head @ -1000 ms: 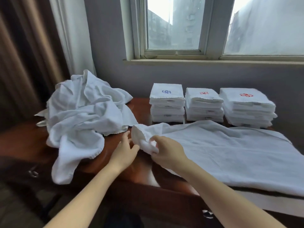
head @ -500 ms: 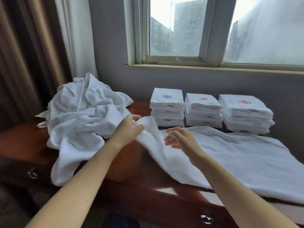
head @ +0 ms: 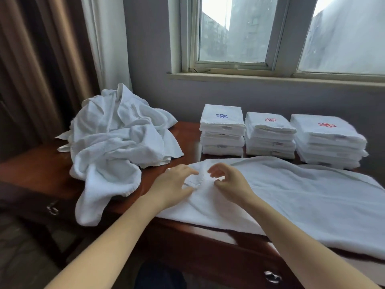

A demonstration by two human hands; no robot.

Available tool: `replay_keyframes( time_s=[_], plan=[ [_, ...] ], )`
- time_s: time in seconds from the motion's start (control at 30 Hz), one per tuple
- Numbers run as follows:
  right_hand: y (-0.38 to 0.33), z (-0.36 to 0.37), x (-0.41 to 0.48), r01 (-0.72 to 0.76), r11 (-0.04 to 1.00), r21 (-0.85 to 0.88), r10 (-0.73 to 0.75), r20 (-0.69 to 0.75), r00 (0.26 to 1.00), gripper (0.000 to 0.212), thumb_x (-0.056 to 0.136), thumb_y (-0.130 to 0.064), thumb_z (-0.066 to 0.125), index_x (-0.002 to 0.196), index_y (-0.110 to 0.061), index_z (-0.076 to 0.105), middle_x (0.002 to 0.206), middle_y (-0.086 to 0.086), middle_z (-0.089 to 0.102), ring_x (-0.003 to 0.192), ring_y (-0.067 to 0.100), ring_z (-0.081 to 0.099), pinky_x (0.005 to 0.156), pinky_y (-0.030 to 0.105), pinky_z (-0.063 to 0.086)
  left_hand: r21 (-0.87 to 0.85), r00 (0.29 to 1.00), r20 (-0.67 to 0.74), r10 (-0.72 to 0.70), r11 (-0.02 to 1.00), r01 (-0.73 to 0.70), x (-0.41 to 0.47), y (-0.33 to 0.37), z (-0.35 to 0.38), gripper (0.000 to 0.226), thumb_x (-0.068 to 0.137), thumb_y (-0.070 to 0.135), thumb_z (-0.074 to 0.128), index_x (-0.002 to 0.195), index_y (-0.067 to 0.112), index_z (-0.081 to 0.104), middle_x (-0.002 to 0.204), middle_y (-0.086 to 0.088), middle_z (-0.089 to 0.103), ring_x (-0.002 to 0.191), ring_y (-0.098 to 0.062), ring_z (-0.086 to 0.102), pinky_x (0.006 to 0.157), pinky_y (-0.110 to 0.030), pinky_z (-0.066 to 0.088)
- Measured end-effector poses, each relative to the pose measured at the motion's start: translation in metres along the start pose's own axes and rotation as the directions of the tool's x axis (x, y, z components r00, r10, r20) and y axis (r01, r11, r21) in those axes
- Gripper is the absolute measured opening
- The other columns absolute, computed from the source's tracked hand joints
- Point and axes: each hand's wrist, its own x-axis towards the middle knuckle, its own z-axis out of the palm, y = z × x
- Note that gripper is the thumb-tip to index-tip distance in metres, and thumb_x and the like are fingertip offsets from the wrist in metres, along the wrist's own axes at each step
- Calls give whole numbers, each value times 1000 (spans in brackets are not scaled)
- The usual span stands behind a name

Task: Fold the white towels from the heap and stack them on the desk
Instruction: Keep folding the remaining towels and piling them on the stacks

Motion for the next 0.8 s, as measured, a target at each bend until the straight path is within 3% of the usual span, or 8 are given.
replay_keyframes(
  time_s=[0.13, 0.23, 0.37, 0.5, 0.67, 0.8],
  plan=[
    [18, -15, 6, -37, 996, -87, 33, -55, 998, 43, 77, -3, 54, 96, -41, 58, 101, -15, 66, 101, 3, 60, 87, 30, 50, 21, 1000, -4, -9, 1000, 9, 21, 13, 22, 45, 83, 48, 65, 125, 35, 56, 131, 16, 49, 125, -4, 44, 91, -24, 35],
    [31, -24, 14, -24, 988, -152, 19, -38, 999, 45, 79, -3, 55, 113, -31, 63, 112, -13, 65, 106, 5, 59, 87, 25, 47, 11, 996, -86, -22, 1000, 23, 31, 12, 29, 27, 88, 35, 61, 115, 30, 60, 121, 12, 56, 115, -9, 54, 90, -29, 45],
    [38, -26, 26, 15, 969, -245, -4, 47, 999, 50, 82, -5, 54, 125, -30, 61, 126, -15, 61, 115, 5, 56, 87, 23, 44, 84, 991, -136, -11, 996, 22, 37, 3, 26, 29, 87, 23, 57, 114, 29, 62, 120, 12, 61, 106, -11, 59, 78, -25, 41],
    [38, -21, 40, 49, 942, -332, -28, 69, 997, 51, 85, -9, 52, 129, -33, 58, 134, -17, 56, 120, 7, 53, 85, 24, 43, 121, 995, -98, 0, 993, 12, 42, -1, 24, 27, 91, 24, 54, 115, 31, 64, 118, 11, 61, 107, -14, 59, 87, -32, 48],
    [42, -22, 54, 50, 901, -431, -12, 92, 996, 49, 88, -10, 49, 130, -34, 59, 135, -14, 57, 122, 12, 53, 87, 27, 44, 54, 992, -123, -23, 998, 30, 48, -5, 23, 13, 95, 34, 57, 100, 30, 68, 105, 9, 60, 101, -12, 57, 83, -32, 47],
    [48, -21, 55, 75, 907, -415, -46, 80, 996, 43, 88, -10, 49, 122, -31, 65, 130, -12, 62, 119, 13, 56, 90, 28, 46, 70, 990, -144, 4, 998, 7, 50, -10, 29, 12, 95, 33, 55, 97, 29, 66, 101, 11, 59, 99, -10, 55, 80, -31, 46]
  ],
)
